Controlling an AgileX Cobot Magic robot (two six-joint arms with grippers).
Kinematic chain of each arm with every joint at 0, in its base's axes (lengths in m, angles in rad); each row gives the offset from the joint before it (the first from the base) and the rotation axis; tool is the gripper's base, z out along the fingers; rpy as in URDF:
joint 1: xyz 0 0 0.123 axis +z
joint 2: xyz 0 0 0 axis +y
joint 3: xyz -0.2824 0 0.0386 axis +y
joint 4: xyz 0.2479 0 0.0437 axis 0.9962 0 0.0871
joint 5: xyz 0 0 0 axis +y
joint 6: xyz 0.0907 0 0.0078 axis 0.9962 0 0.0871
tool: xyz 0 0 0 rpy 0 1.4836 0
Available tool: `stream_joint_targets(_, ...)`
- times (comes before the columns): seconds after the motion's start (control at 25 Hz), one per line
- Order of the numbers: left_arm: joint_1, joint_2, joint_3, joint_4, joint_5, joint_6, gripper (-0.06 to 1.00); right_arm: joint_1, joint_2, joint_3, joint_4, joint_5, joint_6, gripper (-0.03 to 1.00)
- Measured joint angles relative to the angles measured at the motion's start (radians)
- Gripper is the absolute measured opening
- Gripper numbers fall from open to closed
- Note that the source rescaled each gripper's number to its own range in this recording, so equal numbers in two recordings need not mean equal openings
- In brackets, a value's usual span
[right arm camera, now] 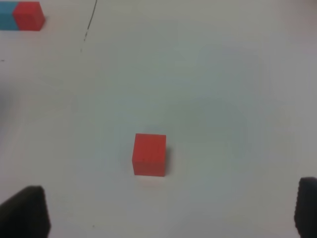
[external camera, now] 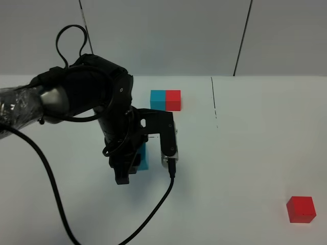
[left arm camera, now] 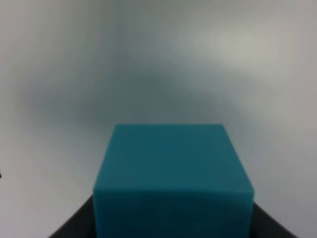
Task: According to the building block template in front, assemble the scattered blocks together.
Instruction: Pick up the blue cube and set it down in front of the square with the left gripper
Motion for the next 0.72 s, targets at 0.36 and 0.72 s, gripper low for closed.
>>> stream_joint_targets(0.36,-0.066,0.206,-0.206,0.023,0.069,-0.059,0.00,0.000,0.000,0.000,0.000,0.000,0.000,1.00)
stream_joint_targets(0.72,-0.105,0.334,-0.327,0.029,0.091,-0.094,0.00,0.000,0.000,0.000,0.000,0.000,0.000,1.00)
